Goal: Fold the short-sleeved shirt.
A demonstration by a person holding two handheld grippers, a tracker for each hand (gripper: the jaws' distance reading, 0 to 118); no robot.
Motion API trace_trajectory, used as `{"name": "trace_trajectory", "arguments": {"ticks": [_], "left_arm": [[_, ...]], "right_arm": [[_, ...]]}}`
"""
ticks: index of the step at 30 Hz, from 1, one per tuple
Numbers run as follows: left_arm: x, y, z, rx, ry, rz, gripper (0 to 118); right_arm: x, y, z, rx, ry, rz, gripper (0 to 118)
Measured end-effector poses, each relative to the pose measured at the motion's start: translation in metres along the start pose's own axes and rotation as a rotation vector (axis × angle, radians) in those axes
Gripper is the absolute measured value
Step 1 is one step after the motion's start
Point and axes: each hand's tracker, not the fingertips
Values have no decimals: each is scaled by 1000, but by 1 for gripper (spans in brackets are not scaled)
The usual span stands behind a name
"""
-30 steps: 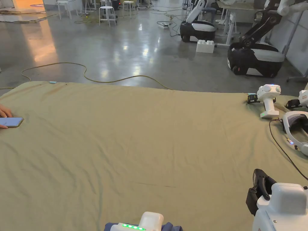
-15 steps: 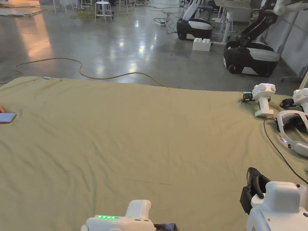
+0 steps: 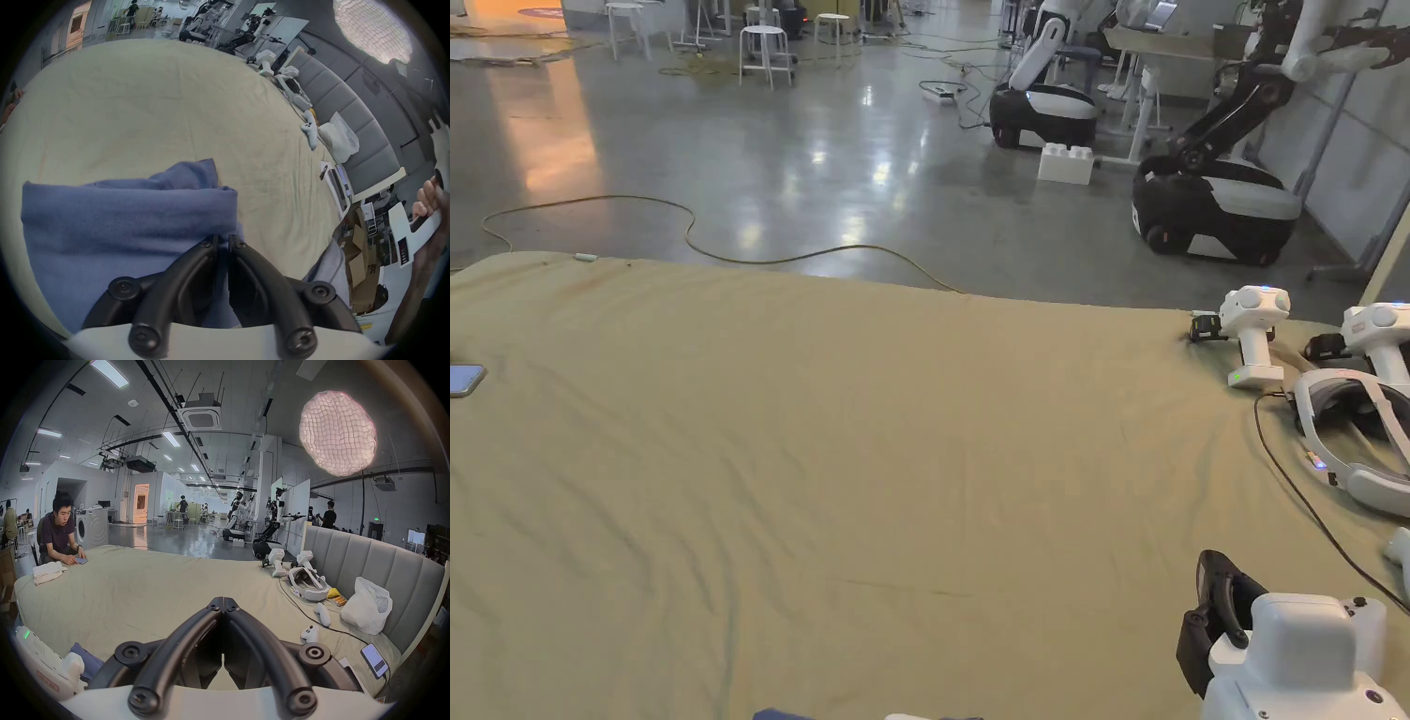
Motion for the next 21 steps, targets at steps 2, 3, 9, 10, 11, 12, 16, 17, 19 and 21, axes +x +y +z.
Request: {"name": "trace_trajectory", "arguments": {"ticks": [2,3,9,10,11,12,16,17,19,21], "left_arm": [[-4,9,17,76,-27,28,11],[-5,15,28,134,-24,19,11],[-7,47,101,519,161,-134,11],[-9,52,110,573,190,-148,11],[-11,57,120,628,228,-157,11],[-12,60,129,690,273,-168,11],[-18,68,155,909,452,-229,11],[-20,68,161,955,481,-229,11],[-26,68,169,1034,497,-222,11],[-32,68,176,1051,514,-203,11]], "right_arm": [[-4,2,-1,6,3,-2,0],[-5,3,-2,11,7,-4,0],[-21,11,-12,38,14,-5,0],[-23,12,-13,45,15,-8,0],[-26,14,-14,52,15,-14,0],[-28,16,-15,60,15,-19,0],[-34,25,-16,90,1,-37,0],[-35,27,-16,99,-1,-42,0],[-35,32,-15,117,-10,-46,0],[-35,35,-15,129,-15,-50,0]]}}
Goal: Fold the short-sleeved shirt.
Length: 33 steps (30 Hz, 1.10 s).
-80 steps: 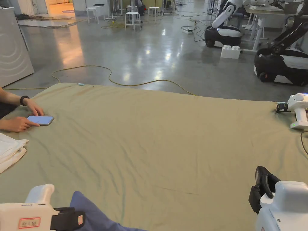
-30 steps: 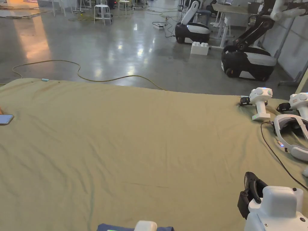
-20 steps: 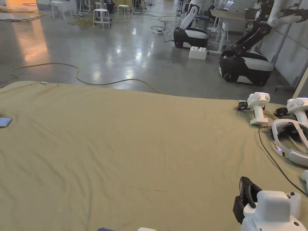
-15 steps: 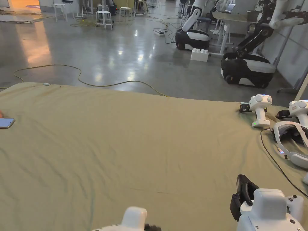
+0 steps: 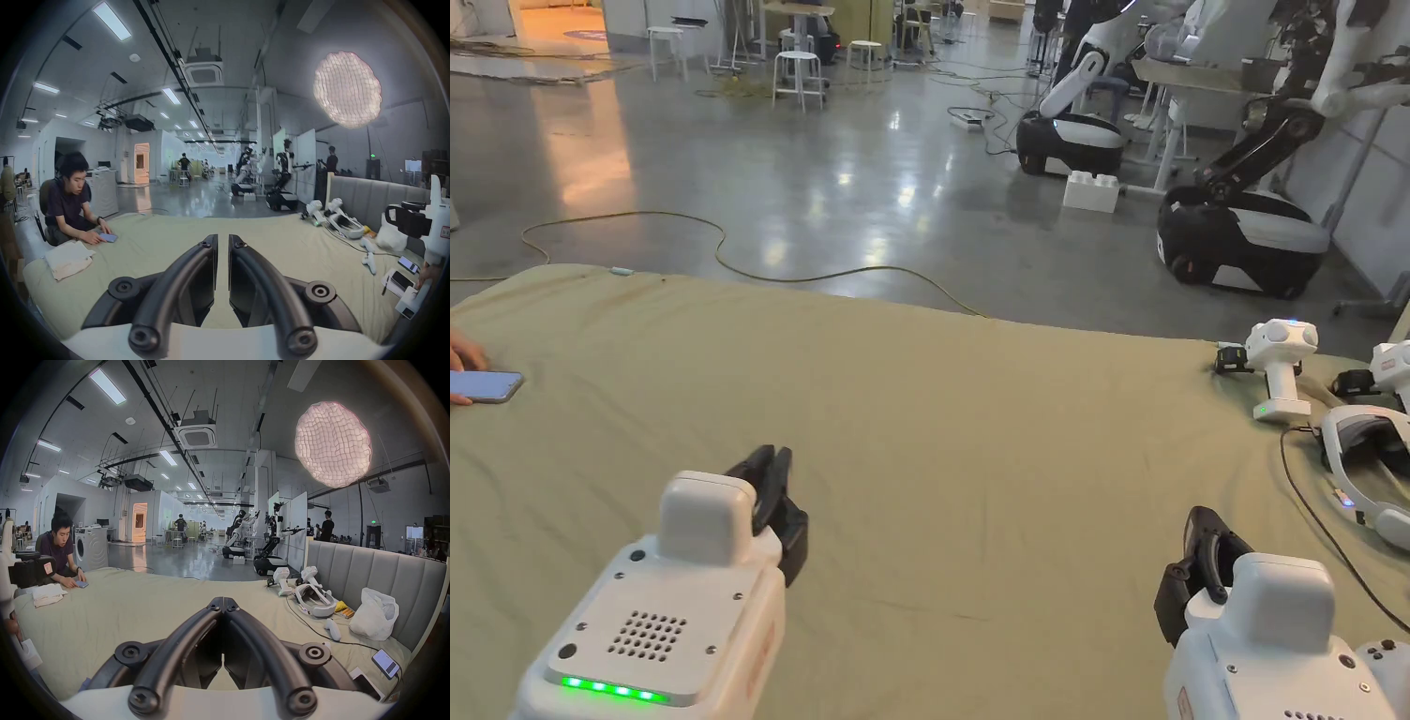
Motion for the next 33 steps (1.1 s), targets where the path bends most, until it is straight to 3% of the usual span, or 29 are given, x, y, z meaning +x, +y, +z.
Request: {"name": "trace_trajectory", "arguments": {"ticks": [10,13,15,23,27,30,33], "left_arm": [[-40,-12,14,27,108,38,12],[-49,-19,14,-48,120,10,12],[-54,-26,17,-59,119,7,12],[-73,-47,21,-183,93,70,12],[-80,-61,29,-214,97,76,12],[-86,-68,37,-268,80,91,12],[-92,-77,46,-312,45,127,12]], "right_arm": [[8,6,-1,-24,-26,3,0],[4,1,2,-60,-12,7,0],[-4,-6,5,-99,30,-12,0],[-77,-86,42,-345,237,54,0],[-110,-137,57,-477,290,99,0],[-125,-172,59,-535,265,169,0],[-123,-198,51,-588,179,171,0]]}}
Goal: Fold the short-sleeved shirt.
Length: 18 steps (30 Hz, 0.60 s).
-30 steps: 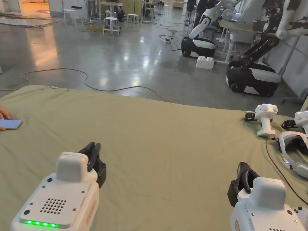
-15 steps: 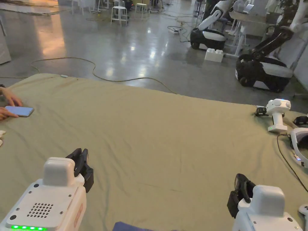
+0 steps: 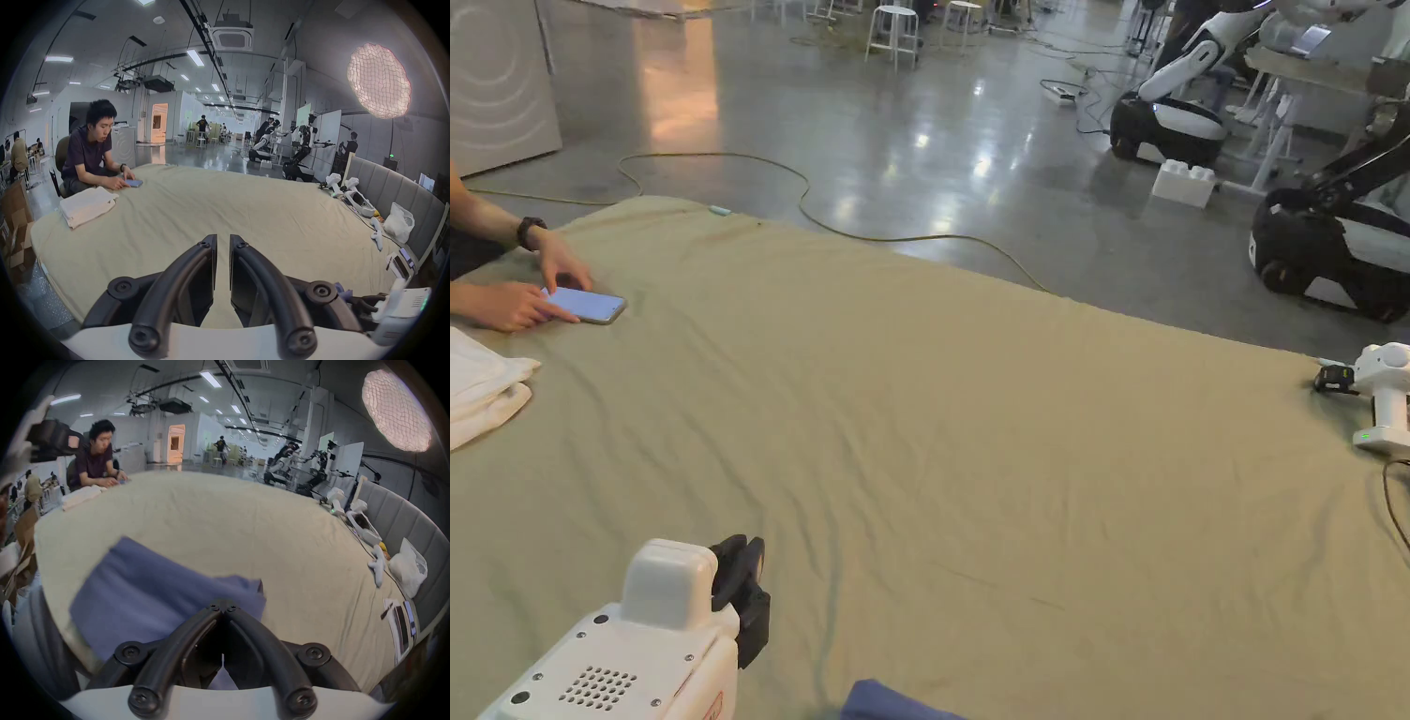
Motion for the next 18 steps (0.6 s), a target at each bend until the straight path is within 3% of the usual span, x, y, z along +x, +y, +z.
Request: {"name": "trace_trajectory", "arguments": {"ticks": [3,5,10,13,15,18], "left_arm": [[-7,-12,3,-66,-49,32,12],[-14,-21,2,-124,-84,61,12],[-36,-40,-16,-347,-257,192,38],[-46,-50,-30,-466,-324,300,45],[-55,-59,-46,-569,-418,380,61],[-60,-74,-69,-705,-509,468,70]], "right_arm": [[9,-5,-16,-56,34,-66,0],[7,-1,-15,-21,20,-17,0],[19,1,-27,-45,42,-87,0],[22,2,-28,-48,48,-90,0],[21,1,-27,-46,52,-78,0],[21,0,-26,-42,56,-68,0]]}}
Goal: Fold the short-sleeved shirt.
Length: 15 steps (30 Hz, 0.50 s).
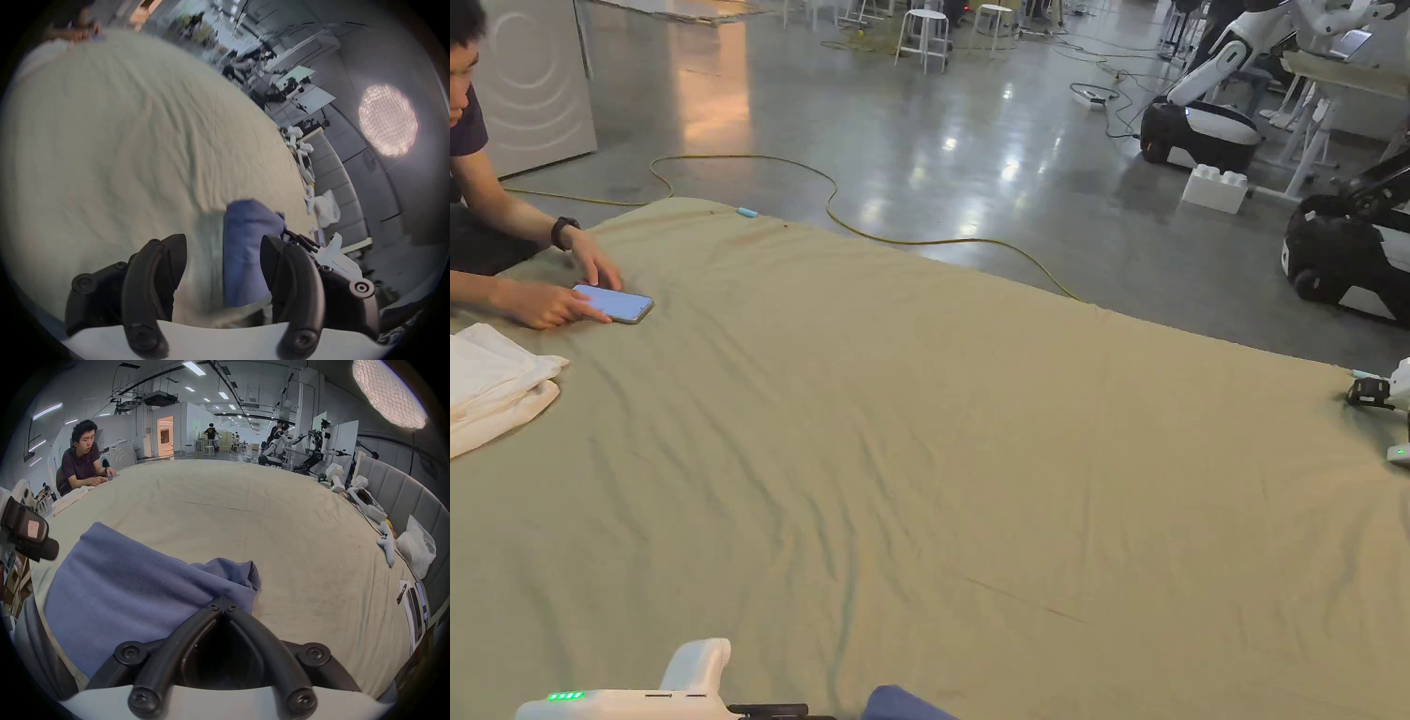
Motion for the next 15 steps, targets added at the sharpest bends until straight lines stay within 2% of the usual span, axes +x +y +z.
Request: {"name": "trace_trajectory", "arguments": {"ticks": [2,5,8,10,15], "left_arm": [[-9,4,-16,-66,-40,42,71],[-24,9,-40,-179,-126,105,71],[-27,10,-50,-185,-303,155,71],[-26,8,-59,-207,-317,182,73],[-15,3,-86,-252,-340,143,72]], "right_arm": [[1,0,0,-1,6,-8,0],[7,2,-1,-15,25,-66,0],[7,2,0,-18,27,-68,0],[6,1,0,-15,23,-56,0],[6,1,0,-14,24,-61,0]]}}
